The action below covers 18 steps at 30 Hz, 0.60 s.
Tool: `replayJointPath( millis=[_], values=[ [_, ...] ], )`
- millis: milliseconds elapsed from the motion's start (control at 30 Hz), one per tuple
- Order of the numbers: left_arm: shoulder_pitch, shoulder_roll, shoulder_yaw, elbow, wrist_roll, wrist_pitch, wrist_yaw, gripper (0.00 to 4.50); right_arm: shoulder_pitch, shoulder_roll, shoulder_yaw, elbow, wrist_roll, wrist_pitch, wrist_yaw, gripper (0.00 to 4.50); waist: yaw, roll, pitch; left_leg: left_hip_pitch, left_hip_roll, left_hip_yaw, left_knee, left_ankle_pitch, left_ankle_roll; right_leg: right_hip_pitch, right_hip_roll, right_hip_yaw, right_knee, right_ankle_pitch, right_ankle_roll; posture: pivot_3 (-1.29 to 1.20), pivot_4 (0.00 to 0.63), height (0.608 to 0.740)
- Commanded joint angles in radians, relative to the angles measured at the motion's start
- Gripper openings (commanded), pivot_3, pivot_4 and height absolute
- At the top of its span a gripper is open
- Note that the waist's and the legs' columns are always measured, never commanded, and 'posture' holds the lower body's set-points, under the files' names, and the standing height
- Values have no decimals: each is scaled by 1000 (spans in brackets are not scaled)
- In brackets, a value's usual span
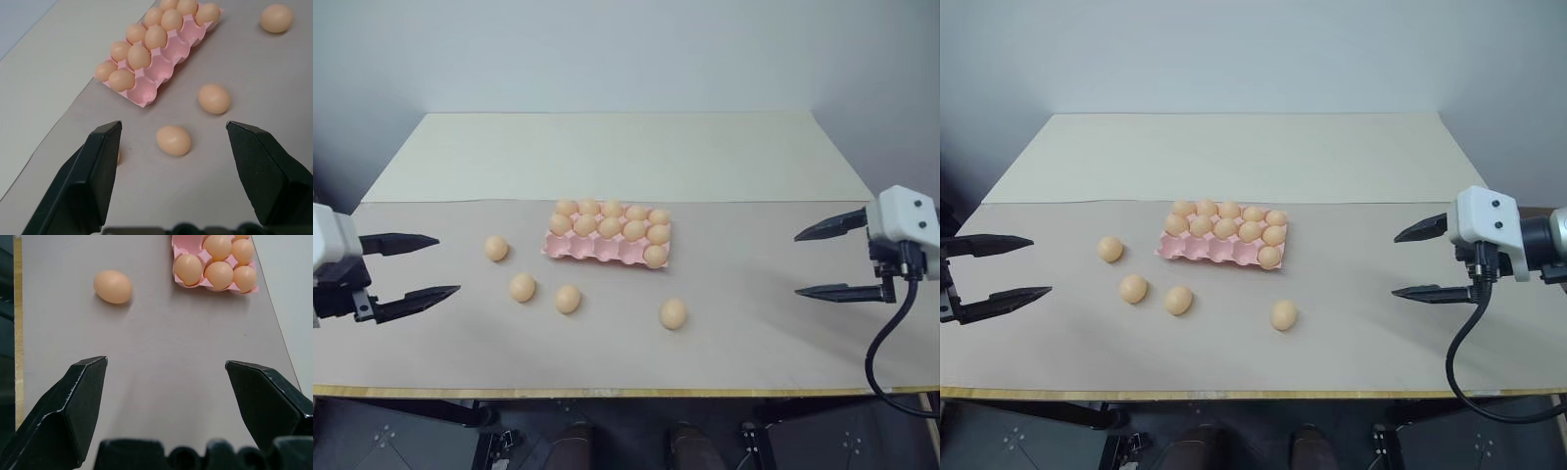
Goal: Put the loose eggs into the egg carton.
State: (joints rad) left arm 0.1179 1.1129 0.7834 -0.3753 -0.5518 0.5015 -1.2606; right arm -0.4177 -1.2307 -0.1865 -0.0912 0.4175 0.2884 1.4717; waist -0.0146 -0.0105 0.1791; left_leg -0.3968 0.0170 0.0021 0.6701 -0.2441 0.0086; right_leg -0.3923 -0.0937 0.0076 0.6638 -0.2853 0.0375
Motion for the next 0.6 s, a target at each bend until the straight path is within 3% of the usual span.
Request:
replayJointPath(
  millis=[33, 600],
  values=[
    [2, 21, 31, -6, -5, 26, 2, 3703, -26, -11, -22, -9, 17, 2, -3, 4500, 0, 0, 0, 0, 0, 0, 0, 0, 0, 0, 0, 0, 0, 0, 0, 0, 150, 740],
    [-63, 10, -32, -25, -31, 2, 10, 3703, -14, 6, -16, -42, 23, 42, -46, 4500, 0, 0, 0, 0, 0, 0, 0, 0, 0, 0, 0, 0, 0, 0, 0, 0, 150, 740]
  ],
)
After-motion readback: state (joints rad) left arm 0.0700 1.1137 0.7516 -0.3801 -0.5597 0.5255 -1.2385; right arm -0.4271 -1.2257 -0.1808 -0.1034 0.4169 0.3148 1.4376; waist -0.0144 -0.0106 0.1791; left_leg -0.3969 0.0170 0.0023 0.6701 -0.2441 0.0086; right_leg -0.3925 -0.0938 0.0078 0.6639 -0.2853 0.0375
